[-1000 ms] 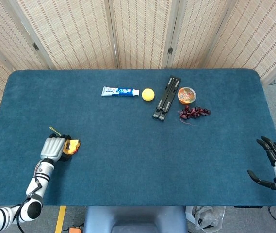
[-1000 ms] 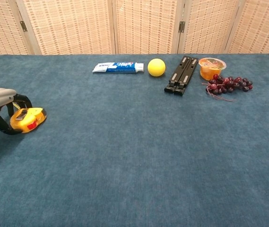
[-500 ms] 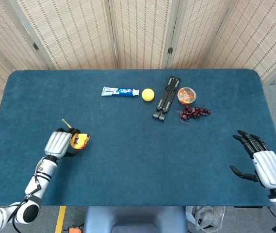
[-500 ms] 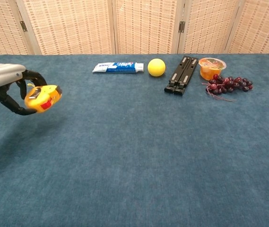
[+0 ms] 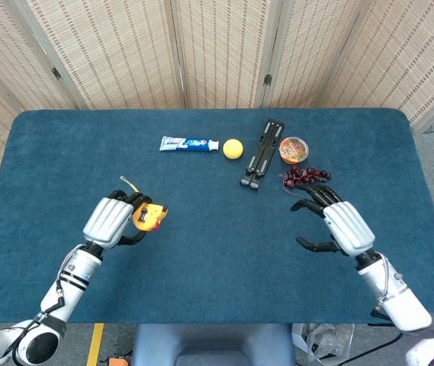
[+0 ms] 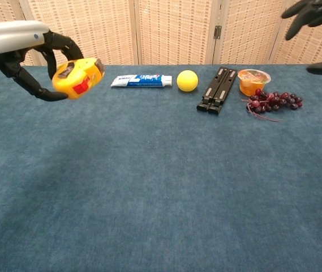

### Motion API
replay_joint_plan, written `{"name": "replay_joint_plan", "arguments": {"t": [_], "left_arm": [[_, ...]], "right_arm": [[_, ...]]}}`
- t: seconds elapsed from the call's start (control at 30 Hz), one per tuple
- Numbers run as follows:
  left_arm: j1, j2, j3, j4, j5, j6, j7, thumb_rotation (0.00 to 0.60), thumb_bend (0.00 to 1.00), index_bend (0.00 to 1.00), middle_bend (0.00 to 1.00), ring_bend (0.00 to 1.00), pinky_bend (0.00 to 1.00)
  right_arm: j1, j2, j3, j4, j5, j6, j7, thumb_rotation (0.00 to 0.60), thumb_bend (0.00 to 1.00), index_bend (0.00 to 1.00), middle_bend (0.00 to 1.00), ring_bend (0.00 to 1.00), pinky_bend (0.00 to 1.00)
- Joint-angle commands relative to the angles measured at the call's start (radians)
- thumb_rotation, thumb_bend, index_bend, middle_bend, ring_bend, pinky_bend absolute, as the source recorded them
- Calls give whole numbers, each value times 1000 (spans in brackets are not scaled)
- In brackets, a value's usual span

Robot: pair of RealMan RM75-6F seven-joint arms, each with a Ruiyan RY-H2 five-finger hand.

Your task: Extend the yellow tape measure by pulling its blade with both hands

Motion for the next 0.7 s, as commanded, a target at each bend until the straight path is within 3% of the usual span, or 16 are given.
{"name": "replay_joint_plan", "arguments": {"t": [0.03, 0.37, 0.7], "left_arm": [[-24, 10, -13, -48, -16, 11, 44, 600, 319, 493, 471, 460, 278], [-97, -22, -44, -119, -114, 42, 162, 600, 319, 490, 471, 460, 277], [-148, -74, -59, -135, -189, 68, 198, 600, 319, 487, 471, 460, 277]], "right_arm": [[70, -44, 41, -23, 62, -72, -23, 600, 287, 363, 143, 121, 93], [224, -109, 130, -50, 261, -195, -101, 600, 288, 386, 152, 117, 93], [336, -150, 163, -40, 426, -263, -178, 600, 288, 405, 162, 116, 93]]}}
